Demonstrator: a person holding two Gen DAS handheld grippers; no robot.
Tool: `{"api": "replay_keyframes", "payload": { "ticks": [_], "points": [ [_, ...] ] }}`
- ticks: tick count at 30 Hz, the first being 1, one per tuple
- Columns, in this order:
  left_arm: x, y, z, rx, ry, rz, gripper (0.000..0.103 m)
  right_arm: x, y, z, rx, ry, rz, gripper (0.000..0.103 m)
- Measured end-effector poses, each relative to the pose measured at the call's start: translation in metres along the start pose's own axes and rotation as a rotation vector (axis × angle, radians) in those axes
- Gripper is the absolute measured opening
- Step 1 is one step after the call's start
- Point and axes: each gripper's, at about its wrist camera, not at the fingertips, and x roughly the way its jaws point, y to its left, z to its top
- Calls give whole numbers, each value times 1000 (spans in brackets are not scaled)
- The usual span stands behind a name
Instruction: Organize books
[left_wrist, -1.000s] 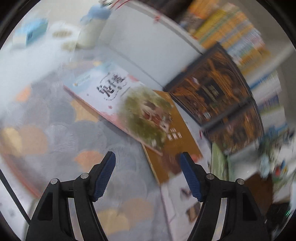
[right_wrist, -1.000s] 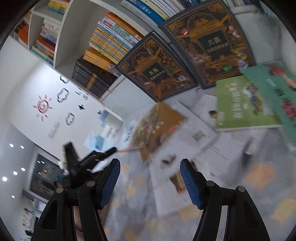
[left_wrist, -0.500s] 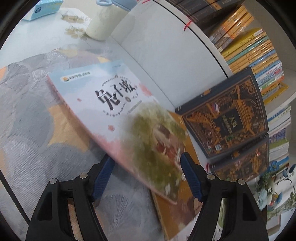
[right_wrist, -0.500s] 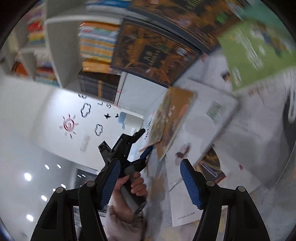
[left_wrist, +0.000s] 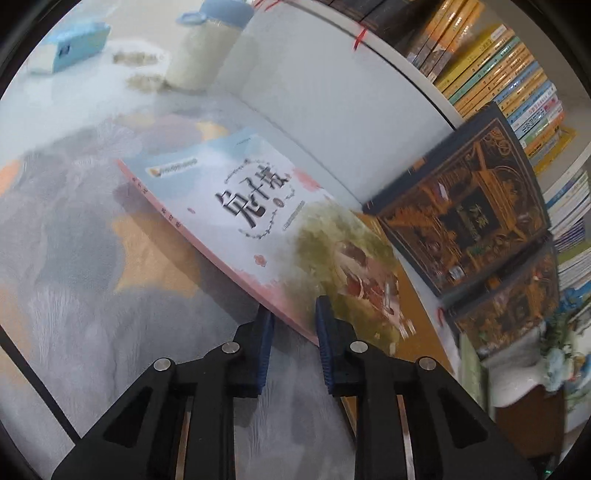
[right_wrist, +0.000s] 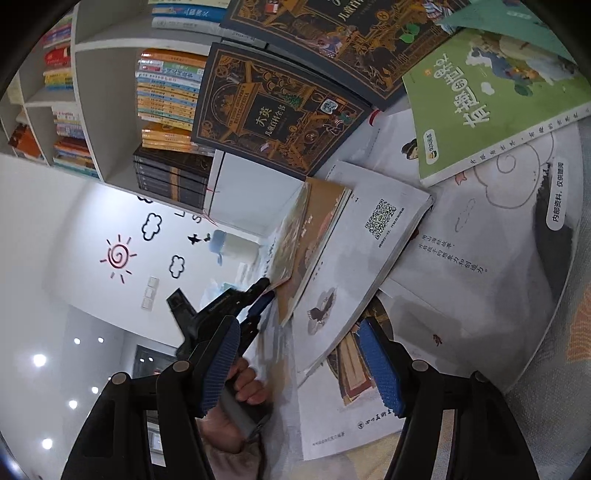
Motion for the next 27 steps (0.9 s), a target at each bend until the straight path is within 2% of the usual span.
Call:
{"api": "replay_keyframes", "payload": {
  "ticks": [2,6,10,16,19,23,27],
  "points": [
    [-6,1,-7,6,25,-7,21,1,2,-1,-19,0,-19,66],
    [-31,-5,-29,104,39,24,22,1,8,-4,-47,3,-45,66],
    [-50,0,-53,118,120,-13,22,-13,20,-5,-76,-32,-49,66],
    [-95,-4,-108,294,187,-4,23,-40,54,-12,-143,-75,-45,66],
    [-117,2,-130,331,232,-30,23,-50,74,-21,-194,-72,-75,66],
    [-151,11,-161,410,310,-71,25,-50,89,-38,-283,-32,-150,78],
    [-166,16,-175,435,278,-66,27,-6,85,-58,-363,130,-314,77]
  ]
}}
